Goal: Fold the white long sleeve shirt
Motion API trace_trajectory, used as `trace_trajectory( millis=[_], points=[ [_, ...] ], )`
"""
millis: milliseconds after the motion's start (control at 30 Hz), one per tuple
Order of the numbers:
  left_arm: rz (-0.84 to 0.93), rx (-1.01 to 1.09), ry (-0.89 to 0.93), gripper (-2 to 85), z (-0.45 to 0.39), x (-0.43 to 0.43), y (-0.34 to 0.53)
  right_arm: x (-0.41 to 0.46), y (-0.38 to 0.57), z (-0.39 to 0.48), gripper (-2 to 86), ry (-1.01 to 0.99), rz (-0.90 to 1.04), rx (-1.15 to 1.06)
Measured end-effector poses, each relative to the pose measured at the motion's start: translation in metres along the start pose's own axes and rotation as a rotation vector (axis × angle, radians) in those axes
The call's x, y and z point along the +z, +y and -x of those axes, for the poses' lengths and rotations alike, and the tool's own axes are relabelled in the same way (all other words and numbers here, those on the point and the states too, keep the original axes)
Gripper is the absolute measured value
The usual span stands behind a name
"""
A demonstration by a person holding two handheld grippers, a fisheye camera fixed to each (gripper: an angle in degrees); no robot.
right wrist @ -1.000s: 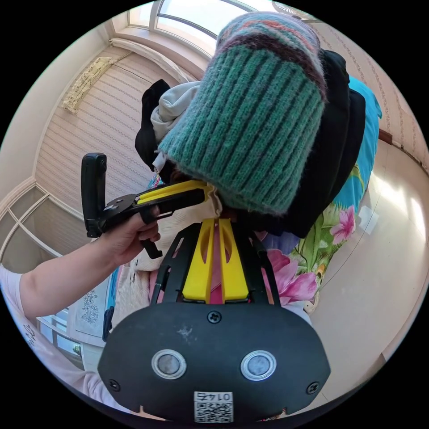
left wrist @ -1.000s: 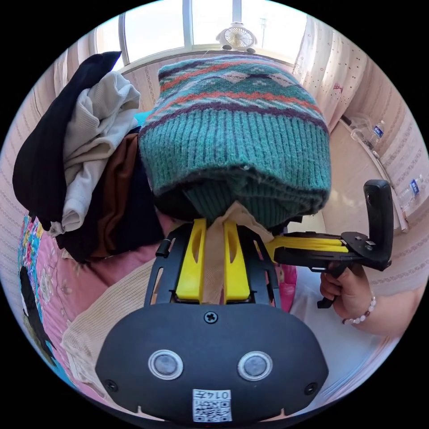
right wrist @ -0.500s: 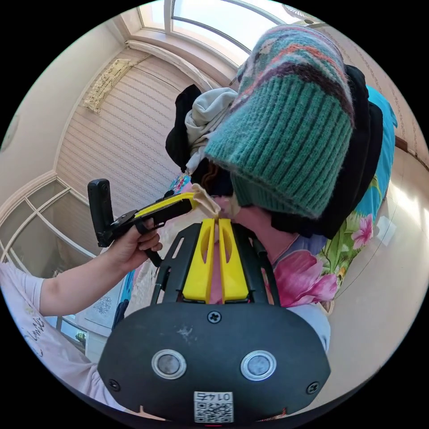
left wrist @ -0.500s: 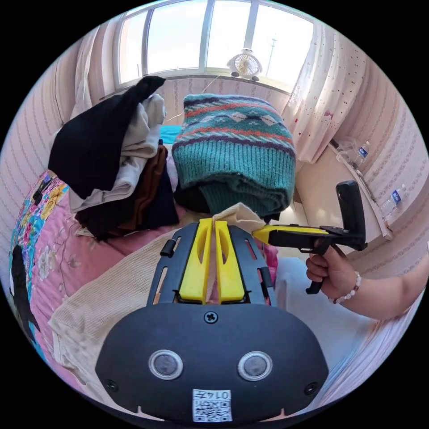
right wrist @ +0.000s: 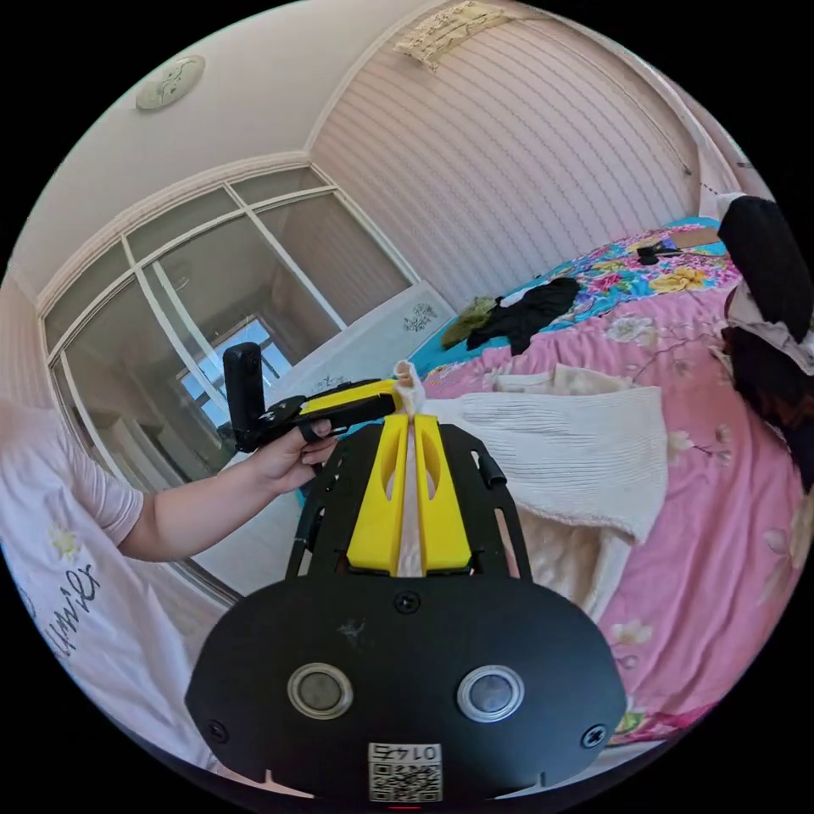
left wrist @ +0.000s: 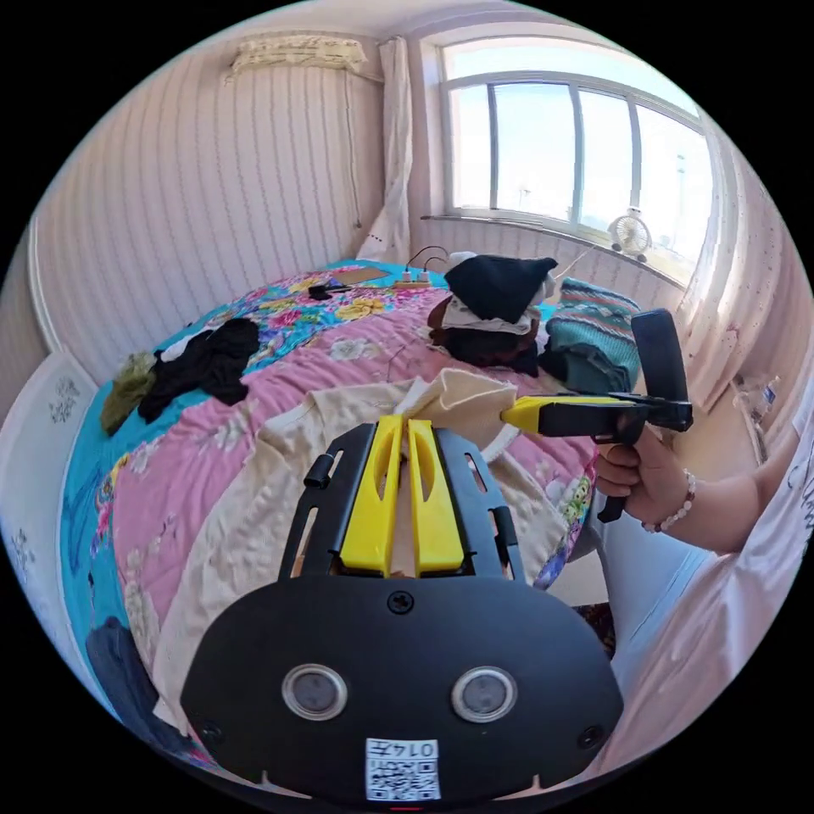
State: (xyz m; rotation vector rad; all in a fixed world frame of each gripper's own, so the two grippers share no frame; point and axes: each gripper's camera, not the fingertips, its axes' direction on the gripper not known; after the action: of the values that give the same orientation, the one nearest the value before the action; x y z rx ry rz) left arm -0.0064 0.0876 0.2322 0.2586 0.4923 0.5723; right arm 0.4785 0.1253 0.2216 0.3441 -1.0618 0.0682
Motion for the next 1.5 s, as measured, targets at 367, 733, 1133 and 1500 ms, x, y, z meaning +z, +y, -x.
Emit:
trace_trajectory(
  millis=[367, 733, 1133, 1500],
  points=[
    [-0.083, -0.194, 0.064, -0.9, 0.139, -0.005, 0.060, 0.176, -0.042, 0.049, 1.3, 0.057, 0.218, -0.079],
    [0.103, -0.452, -0.057, 0.7, 0.262, 0.010, 0.158, 0.274, -0.042, 0.049, 5.5, 0.190, 0.530, -0.234],
    [0.237, -0.511, -0.083, 5.2, 0.265, 0.081, 0.140, 0.246, -0.070, -0.059, 5.8, 0.703, 0.549, 0.051],
    [0.233, -0.495, -0.006, -0.9, 0.300, 0.035, 0.143, 0.287, -0.100, -0.050, 6.0, 0.675, 0.580, -0.045]
  ],
)
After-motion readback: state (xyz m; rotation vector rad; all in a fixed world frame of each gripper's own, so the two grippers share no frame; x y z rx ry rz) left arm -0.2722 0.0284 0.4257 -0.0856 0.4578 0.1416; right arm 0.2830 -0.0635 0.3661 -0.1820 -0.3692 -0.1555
